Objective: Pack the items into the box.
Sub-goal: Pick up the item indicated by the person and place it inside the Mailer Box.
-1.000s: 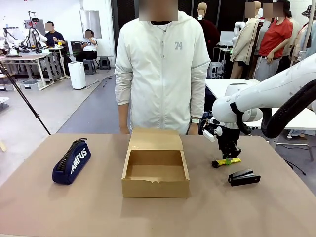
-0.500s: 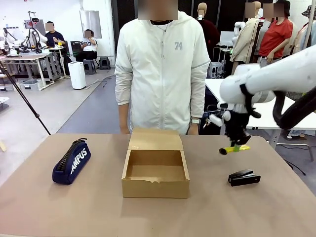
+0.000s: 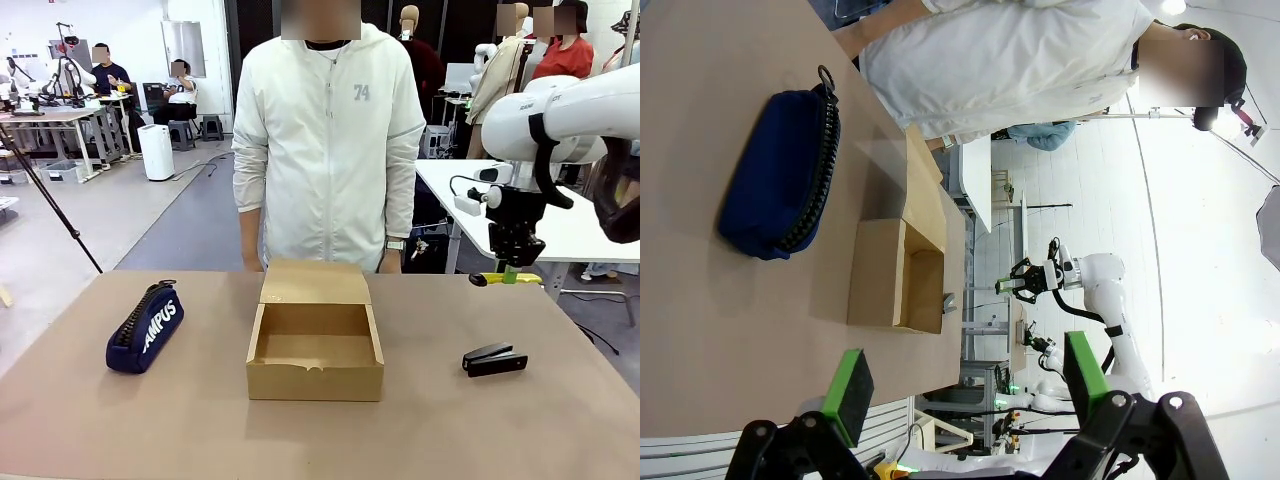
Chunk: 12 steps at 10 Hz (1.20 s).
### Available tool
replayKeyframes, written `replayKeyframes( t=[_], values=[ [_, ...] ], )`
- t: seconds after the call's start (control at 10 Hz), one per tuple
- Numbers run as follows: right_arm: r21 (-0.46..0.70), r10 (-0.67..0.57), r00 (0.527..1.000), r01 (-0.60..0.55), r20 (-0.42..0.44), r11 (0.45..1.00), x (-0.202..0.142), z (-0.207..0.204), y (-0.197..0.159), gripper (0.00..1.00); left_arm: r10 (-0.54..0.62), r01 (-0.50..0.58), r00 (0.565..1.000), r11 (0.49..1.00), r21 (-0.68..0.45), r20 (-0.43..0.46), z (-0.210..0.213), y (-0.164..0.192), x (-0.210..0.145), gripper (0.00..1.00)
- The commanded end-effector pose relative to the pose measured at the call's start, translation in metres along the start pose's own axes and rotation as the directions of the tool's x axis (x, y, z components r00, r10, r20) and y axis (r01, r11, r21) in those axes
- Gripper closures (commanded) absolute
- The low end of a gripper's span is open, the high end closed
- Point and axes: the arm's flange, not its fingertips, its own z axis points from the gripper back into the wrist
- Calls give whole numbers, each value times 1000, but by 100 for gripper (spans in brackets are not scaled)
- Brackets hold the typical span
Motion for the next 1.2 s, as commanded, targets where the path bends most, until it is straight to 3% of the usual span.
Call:
replayKeyframes(
  t=[0.0,0.1,0.2,0.4,0.6,0.8,0.9,1.1],
  values=[
    [2,44,999,-44,-21,999,10,-3,-4,100,-16,16,1000,1000,-11,0,1,0,0,0],
    [0,0,1000,0,0,1000,0,0,0,100,-16,16,1000,1000,-11,0,1,0,0,0],
    [3,-112,993,112,-39,994,16,6,-3,100,-16,16,1000,1000,-11,0,1,0,0,0],
    [-2,-175,984,175,-33,985,85,18,-17,100,-16,16,1000,1000,-11,0,1,0,0,0],
    [2,-89,995,89,35,996,181,23,-32,100,-16,16,1000,1000,-11,0,1,0,0,0],
    [46,125,989,-129,77,991,284,11,-32,100,-16,16,1000,1000,-11,0,1,0,0,0],
    [97,175,984,-178,44,979,327,-3,-28,100,-16,16,1000,1000,-11,0,1,0,0,0],
    [167,231,973,-227,-3,959,369,-33,-9,100,-16,16,1000,1000,-11,0,1,0,0,0]
  ],
)
